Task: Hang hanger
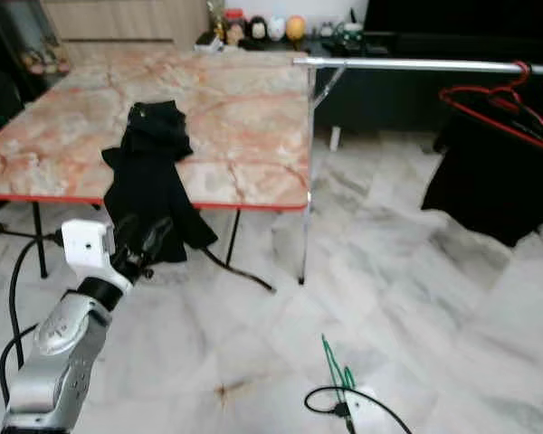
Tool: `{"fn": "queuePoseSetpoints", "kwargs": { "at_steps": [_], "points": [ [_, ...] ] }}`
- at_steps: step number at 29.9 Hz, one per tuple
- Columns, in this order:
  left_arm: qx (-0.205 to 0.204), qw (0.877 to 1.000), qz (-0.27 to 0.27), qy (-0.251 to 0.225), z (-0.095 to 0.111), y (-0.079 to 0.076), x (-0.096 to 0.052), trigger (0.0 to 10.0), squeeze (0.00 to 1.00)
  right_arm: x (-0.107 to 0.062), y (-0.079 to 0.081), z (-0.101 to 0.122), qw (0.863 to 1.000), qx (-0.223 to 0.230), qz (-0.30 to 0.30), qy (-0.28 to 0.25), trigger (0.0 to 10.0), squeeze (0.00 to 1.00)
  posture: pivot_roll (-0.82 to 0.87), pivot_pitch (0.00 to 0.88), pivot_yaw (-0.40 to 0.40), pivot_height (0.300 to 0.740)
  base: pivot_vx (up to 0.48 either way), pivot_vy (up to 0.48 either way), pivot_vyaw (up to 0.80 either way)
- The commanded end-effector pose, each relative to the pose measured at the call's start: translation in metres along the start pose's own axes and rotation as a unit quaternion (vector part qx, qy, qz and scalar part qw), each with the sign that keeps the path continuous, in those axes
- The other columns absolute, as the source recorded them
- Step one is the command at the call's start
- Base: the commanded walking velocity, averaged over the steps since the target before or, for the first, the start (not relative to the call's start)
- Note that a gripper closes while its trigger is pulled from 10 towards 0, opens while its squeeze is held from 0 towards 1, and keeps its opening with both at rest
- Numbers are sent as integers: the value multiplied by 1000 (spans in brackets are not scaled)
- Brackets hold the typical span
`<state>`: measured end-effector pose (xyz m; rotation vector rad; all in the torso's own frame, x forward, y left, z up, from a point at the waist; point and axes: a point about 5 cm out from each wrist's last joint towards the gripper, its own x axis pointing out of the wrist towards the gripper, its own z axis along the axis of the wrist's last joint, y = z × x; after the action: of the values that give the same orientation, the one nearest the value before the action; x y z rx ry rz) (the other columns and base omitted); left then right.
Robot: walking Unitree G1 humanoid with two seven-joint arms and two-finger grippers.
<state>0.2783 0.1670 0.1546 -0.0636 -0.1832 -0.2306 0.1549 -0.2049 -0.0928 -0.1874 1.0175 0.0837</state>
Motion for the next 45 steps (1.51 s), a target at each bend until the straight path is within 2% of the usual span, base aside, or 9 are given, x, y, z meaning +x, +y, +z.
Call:
{"fn": "queuePoseSetpoints", "kwargs": {
  "at_steps": [1, 8, 22, 30, 32, 33, 35, 40, 45],
  "points": [
    [3, 1000, 7, 8, -1, 4, -2, 10000, 0, 0, 3, 0, 1000, 6, 4, 1, 10000, 0, 79, 91, -17, 740, -326, 0, 0],
    [10, 1000, 3, 11, -2, 4, -3, 10000, 0, 0, 4, 0, 1000, 6, 4, 1, 10000, 0, 80, 94, -15, 740, -275, 0, 0],
    [63, 994, -53, 75, -25, -5, -11, 10000, 0, 0, 2, 5, 1000, 0, -13, -29, 10000, 0, 85, 91, -16, 740, 0, 0, 0],
    [82, 988, -97, 91, -31, -12, -12, 10000, 0, -1, 4, 13, 997, -26, -9, -70, 10000, 0, 81, 84, -17, 740, 0, 0, 0],
    [99, 984, -113, 100, -34, -13, -13, 10000, 0, -1, 5, 17, 995, -61, 2, -83, 10000, 0, 81, 78, -17, 740, 0, 0, 0],
    [105, 983, -114, 102, -34, -12, -14, 10000, 0, 0, -1, 29, 992, -83, -4, -99, 10000, 0, 81, 78, -17, 740, 0, 0, 0],
    [112, 982, -112, 104, -35, -9, -14, 10000, 0, -2, -34, 100, 979, -114, -18, -168, 10000, 0, 81, 78, -17, 740, 0, 0, 0],
    [113, 983, -106, 102, -33, -5, -12, 10000, 0, -12, -60, 139, 967, -134, -40, -213, 10000, 0, 78, 75, -19, 740, 0, 0, 0],
    [117, 982, -112, 102, -34, -7, -12, 10000, 0, -15, -64, 147, 965, -126, -28, -226, 10000, 0, 78, 80, -19, 740, 0, 0, 0]
  ]
}}
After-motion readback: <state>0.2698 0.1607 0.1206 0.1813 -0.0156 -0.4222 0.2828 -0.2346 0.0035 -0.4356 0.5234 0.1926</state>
